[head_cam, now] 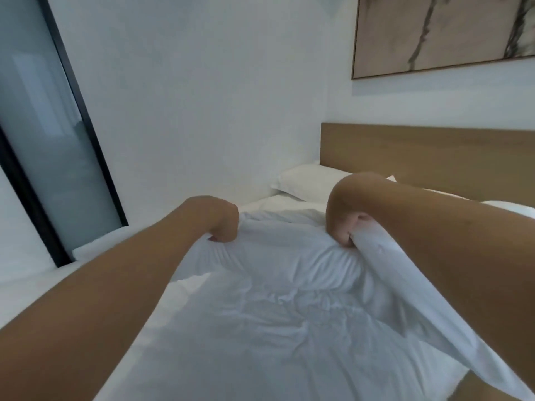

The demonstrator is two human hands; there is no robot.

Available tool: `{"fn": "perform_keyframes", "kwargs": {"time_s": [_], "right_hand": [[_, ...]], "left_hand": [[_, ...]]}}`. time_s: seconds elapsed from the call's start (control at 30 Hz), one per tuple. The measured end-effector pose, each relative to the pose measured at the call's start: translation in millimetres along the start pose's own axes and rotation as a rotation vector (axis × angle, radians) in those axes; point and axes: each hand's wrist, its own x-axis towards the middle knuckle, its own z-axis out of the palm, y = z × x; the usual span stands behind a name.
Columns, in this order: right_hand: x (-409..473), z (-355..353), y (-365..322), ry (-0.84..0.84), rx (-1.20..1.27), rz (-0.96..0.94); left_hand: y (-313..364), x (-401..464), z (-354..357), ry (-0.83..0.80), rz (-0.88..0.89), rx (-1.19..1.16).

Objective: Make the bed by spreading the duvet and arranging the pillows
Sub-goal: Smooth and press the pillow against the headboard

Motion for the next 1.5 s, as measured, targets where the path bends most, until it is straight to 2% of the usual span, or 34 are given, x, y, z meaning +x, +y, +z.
{"fn": "perform_keyframes", "kwargs": {"time_s": [0.07, 0.1, 0.2, 0.27, 0.4, 0.53, 0.6, 0.8, 0.9, 1.03, 1.13, 1.23, 1.37, 1.5], "right_hand": [[-24.5, -0.8, 13.2, 0.013, 0.048, 0.053], [-29.4, 0.4, 20.6, 0.035, 0.060, 0.067], [-17.7, 20.7, 40.7, 0.156, 0.111, 0.088], [10.3, 49.0, 46.4, 0.273, 0.280, 0.076], [93.3, 118.7, 42.9, 0.600, 0.357, 0.214], [172.8, 157.1, 34.9, 0.692, 0.263, 0.330], [212.2, 170.0, 30.2, 0.728, 0.261, 0.316], [317.4, 162.3, 55.3, 0.765, 0.294, 0.132], [359.2, 125.2, 98.6, 0.794, 0.289, 0.088], [419.6, 60.0, 166.0, 0.951, 0.236, 0.118], [491.7, 39.3, 187.1, 0.987, 0.205, 0.131], [581.4, 55.8, 184.7, 0.925, 0.181, 0.113], [716.6, 120.0, 172.9, 1.086, 0.347, 0.074], [810.5, 152.7, 140.6, 1.083, 0.550, 0.140]], "left_hand": [[3.2, -20.1, -31.6, -0.112, -0.029, 0.139], [6.7, -24.8, -44.8, -0.098, -0.047, 0.178], [21.2, -14.7, -51.7, 0.061, -0.053, 0.053], [42.3, 2.1, -32.6, 0.184, -0.056, -0.063], [91.0, 62.5, 24.0, 0.433, -0.125, 0.032], [113.3, 128.1, 68.0, 0.624, -0.106, 0.044], [124.7, 165.4, 86.4, 0.622, -0.078, 0.035], [145.1, 278.6, 91.5, 0.394, -0.048, -0.022], [140.9, 338.6, 54.5, 0.431, -0.060, 0.001], [135.5, 426.1, -2.3, 0.511, -0.164, 0.017], [142.1, 498.5, -11.0, 0.530, -0.229, 0.021], [169.4, 581.1, 34.8, 0.490, -0.250, -0.072], [237.4, 682.3, 142.1, 0.433, -0.222, -0.202], [280.1, 755.1, 200.1, 0.499, -0.217, -0.373]]}}
